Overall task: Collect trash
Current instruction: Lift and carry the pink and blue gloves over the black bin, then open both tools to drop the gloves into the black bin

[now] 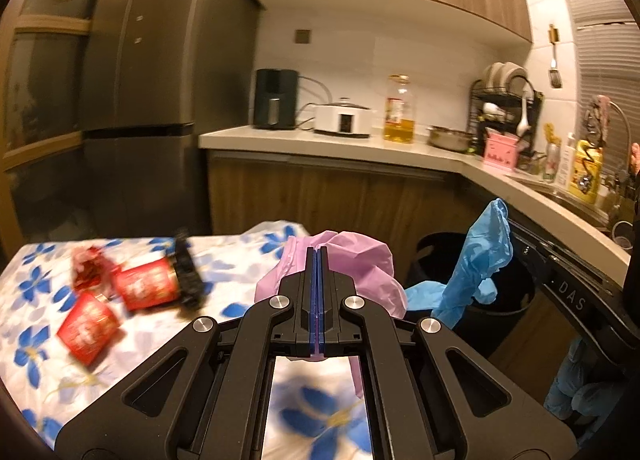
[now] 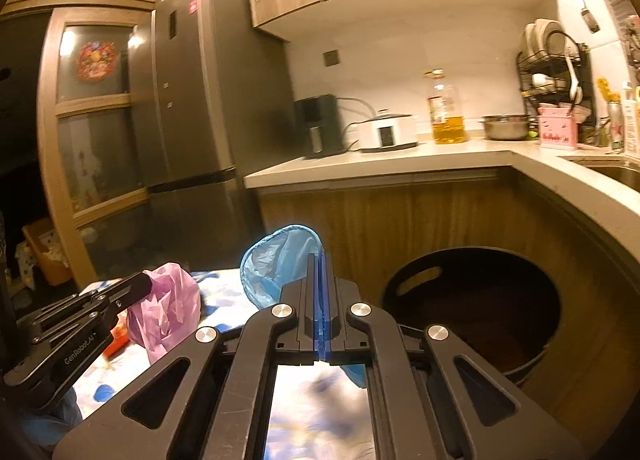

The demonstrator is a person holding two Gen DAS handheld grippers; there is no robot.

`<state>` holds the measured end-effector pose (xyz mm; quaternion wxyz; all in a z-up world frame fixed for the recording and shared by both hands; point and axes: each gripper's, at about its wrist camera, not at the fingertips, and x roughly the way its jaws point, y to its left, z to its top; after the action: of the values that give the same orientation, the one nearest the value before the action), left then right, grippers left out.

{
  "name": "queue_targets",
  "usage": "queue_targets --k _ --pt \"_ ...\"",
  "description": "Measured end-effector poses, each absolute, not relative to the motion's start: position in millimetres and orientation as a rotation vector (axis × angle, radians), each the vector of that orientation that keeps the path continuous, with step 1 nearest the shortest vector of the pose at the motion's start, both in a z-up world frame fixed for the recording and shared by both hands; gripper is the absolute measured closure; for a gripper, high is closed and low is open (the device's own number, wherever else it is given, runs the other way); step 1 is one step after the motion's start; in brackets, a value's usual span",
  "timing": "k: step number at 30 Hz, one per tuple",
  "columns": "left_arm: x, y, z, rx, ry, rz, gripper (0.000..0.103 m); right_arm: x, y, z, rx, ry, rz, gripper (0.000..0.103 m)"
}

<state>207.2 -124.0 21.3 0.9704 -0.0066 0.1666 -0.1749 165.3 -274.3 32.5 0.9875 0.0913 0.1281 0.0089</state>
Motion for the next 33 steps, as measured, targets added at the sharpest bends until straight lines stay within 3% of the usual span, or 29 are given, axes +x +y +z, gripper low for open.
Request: queue_targets --k 17,33 --pt "253 -258 33 0.001 0.278 -0.591 0.103 168 -370 36 0.231 0.204 -0.210 0.101" --pt "282 -314 7 0.006 0.340 -0.677 0.103 181 -401 19 0.266 0.246 -0.225 0.101"
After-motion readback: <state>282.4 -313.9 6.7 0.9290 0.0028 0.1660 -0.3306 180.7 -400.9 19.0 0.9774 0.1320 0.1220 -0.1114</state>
